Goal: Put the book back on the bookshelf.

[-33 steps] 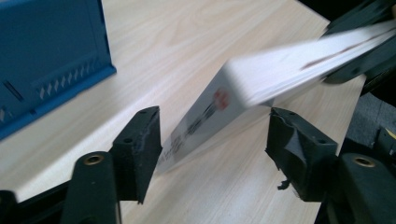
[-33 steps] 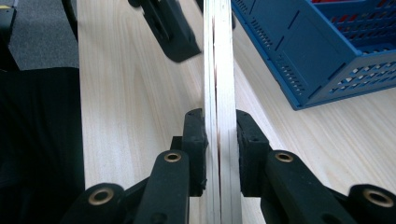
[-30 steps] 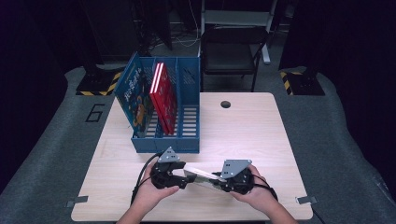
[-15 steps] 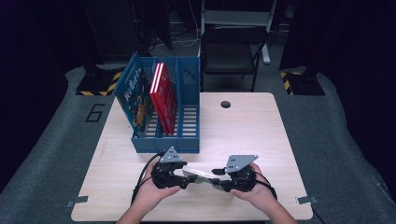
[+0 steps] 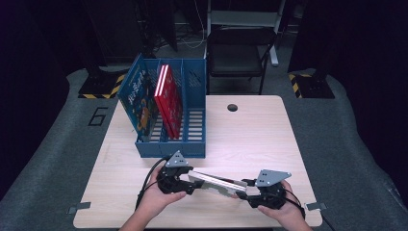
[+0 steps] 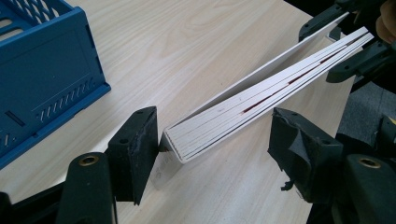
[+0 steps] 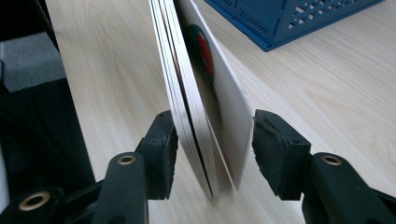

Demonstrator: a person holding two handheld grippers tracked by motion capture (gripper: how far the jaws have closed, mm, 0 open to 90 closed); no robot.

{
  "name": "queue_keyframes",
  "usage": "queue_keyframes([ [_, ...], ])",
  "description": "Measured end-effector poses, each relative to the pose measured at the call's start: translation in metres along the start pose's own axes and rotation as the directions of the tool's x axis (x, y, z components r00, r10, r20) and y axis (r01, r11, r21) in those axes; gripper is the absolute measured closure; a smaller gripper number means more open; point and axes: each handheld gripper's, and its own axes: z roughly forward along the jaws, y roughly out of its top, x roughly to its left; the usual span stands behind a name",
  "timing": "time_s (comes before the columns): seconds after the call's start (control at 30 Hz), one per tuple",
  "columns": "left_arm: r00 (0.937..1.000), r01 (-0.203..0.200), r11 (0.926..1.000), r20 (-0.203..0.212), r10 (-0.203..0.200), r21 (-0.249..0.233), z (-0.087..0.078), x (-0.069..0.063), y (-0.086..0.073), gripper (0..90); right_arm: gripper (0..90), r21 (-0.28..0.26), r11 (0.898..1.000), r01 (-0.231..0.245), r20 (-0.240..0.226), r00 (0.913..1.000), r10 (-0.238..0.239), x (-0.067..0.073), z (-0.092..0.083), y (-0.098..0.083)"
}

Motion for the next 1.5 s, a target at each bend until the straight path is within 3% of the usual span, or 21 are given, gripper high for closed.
queue_keyframes([
  [0.13, 1.0000, 0.004, 1.0000, -0.008, -0.004, 0.000, -0.001, -0.002, -0.001, 36.7, 59.5, -0.010, 1.000, 0.008, -0.015, 0.9999, -0.008, -0.002, -0.002, -0.003],
  [0.33, 0.9998, -0.004, 0.9998, -0.017, 0.004, 0.018, -0.004, -0.006, -0.003, 40.2, 65.8, -0.022, 1.000, 0.018, 0.002, 0.9998, -0.018, -0.006, 0.002, 0.001],
  [0.5, 0.9989, -0.015, 0.9995, -0.044, 0.016, 0.027, -0.010, -0.008, -0.006, 46.9, 62.5, -0.027, 0.999, 0.029, 0.027, 0.9992, -0.028, -0.014, 0.013, 0.012],
  [0.6, 0.9966, 0.006, 0.9997, -0.083, -0.004, 0.023, -0.017, -0.007, -0.011, 49.0, 62.0, -0.014, 0.999, 0.049, 0.015, 0.9987, -0.049, -0.015, 0.019, 0.019],
  [0.7, 0.9953, 0.013, 0.9995, -0.096, -0.010, 0.028, -0.022, -0.005, -0.014, 50.1, 60.8, -0.016, 0.997, 0.071, 0.016, 0.9974, -0.071, -0.015, 0.028, 0.027],
  [0.73, 0.9936, 0.035, 0.9992, -0.108, -0.032, 0.022, -0.025, -0.005, -0.017, 50.2, 60.0, -0.014, 0.996, 0.086, 0.005, 0.9963, -0.086, -0.017, 0.032, 0.031],
  [0.87, 0.9920, 0.035, 0.9990, -0.122, -0.031, 0.029, -0.030, -0.005, -0.020, 50.7, 56.7, -0.022, 0.995, 0.101, 0.001, 0.9949, -0.101, -0.021, 0.041, 0.040],
  [1.1, 0.9939, 0.041, 0.9987, -0.103, -0.038, 0.030, -0.033, -0.007, -0.022, 54.0, 49.9, -0.021, 0.995, 0.093, -0.020, 0.9955, -0.093, -0.029, 0.053, 0.042],
  [1.23, 0.9954, 0.052, 0.9983, -0.081, -0.050, 0.025, -0.032, -0.002, -0.019, 53.9, 49.9, -0.032, 0.997, 0.074, -0.036, 0.9966, -0.075, -0.032, 0.053, 0.042],
  [1.37, 0.9976, 0.009, 0.9995, -0.068, -0.007, 0.029, -0.026, 0.000, -0.013, 53.0, 49.3, -0.039, 0.997, 0.061, -0.042, 0.9971, -0.063, -0.033, 0.053, 0.041],
  [1.5, 0.9994, 0.006, 0.9995, -0.035, -0.005, 0.031, -0.021, -0.001, -0.006, 51.9, 48.8, -0.039, 0.998, 0.048, -0.047, 0.9977, -0.050, -0.033, 0.053, 0.041],
])
